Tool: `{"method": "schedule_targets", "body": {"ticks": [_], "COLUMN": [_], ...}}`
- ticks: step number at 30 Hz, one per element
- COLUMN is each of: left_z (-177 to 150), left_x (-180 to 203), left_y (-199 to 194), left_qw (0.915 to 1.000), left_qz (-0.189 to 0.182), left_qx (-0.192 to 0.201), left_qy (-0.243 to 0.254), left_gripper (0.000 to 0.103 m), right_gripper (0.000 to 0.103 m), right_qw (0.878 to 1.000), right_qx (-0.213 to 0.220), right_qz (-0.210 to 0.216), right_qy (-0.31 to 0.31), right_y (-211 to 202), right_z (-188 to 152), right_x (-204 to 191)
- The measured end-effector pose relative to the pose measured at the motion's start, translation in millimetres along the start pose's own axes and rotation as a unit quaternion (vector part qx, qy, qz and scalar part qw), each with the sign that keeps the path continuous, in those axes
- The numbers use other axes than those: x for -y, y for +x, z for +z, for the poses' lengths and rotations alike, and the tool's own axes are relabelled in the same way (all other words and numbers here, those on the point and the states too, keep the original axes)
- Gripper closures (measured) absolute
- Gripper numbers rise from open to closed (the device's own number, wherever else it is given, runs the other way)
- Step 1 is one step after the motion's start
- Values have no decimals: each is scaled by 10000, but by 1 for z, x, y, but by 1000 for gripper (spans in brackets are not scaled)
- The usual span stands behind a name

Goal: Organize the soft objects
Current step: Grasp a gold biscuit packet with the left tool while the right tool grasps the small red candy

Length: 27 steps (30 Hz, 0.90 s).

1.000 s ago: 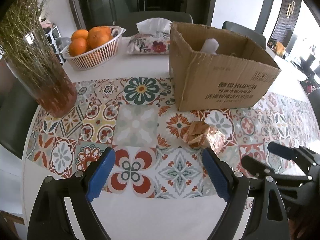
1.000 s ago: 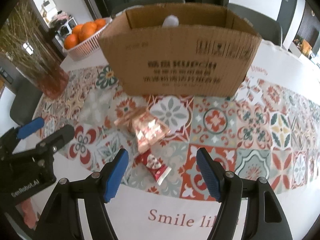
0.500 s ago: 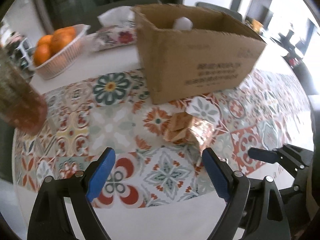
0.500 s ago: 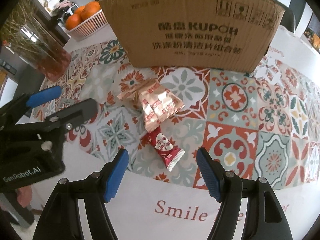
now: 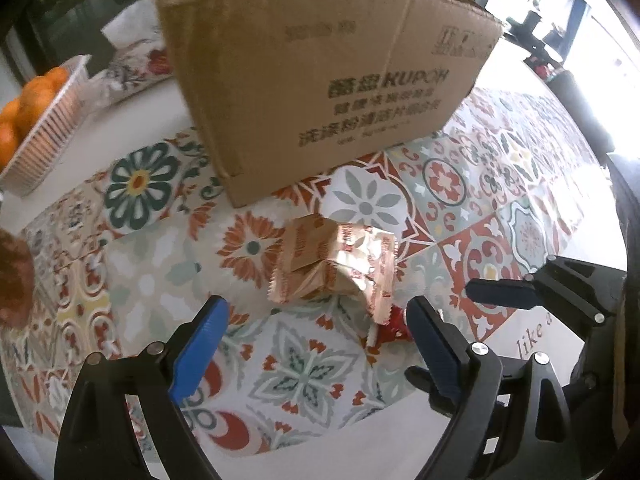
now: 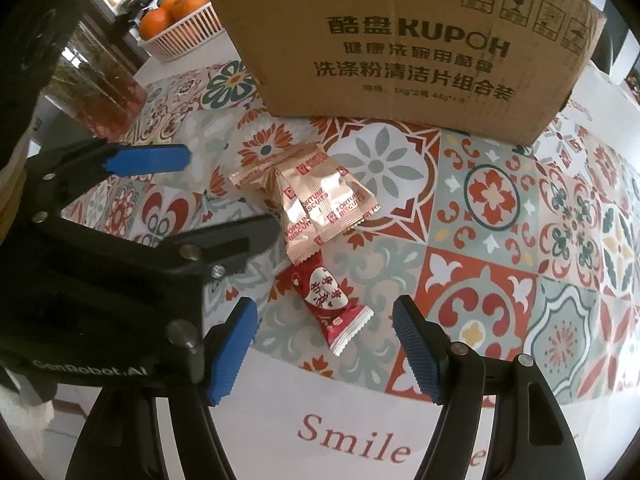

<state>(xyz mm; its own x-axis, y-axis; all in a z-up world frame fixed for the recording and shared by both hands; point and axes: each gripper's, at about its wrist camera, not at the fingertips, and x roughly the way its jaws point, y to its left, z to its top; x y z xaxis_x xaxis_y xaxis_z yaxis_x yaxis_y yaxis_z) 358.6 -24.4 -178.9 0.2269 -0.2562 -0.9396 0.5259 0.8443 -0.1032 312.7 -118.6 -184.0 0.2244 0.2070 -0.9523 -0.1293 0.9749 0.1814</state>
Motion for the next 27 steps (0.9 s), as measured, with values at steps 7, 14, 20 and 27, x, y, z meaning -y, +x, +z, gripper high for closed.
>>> {"method": "schedule_targets", "body": {"ticks": [7,14,20,27], "left_z": [9,19,28,34], "left_x": [3,3,5,3], "left_y": [18,37,57,67], "left_qw": [9999,9997,9996,9999], "left_qz": [-82,-174,-182,-81], "left_qx": [-68,-135,-218,-127], "left_qy": [88,93,43,-15], "left_gripper": [12,12,12,15], "right_gripper": [32,33,37,44], "right_qw": [9999,9994,9988,9985], "right_qx": [5,50,139,119], "right_qz": [31,36,-19,9], "right_qy": [-149,-353,-468,-542], "right_y": [10,22,30,38], "right_z": [2,2,5,1], "right_x": [2,-5,-8,-8]}}
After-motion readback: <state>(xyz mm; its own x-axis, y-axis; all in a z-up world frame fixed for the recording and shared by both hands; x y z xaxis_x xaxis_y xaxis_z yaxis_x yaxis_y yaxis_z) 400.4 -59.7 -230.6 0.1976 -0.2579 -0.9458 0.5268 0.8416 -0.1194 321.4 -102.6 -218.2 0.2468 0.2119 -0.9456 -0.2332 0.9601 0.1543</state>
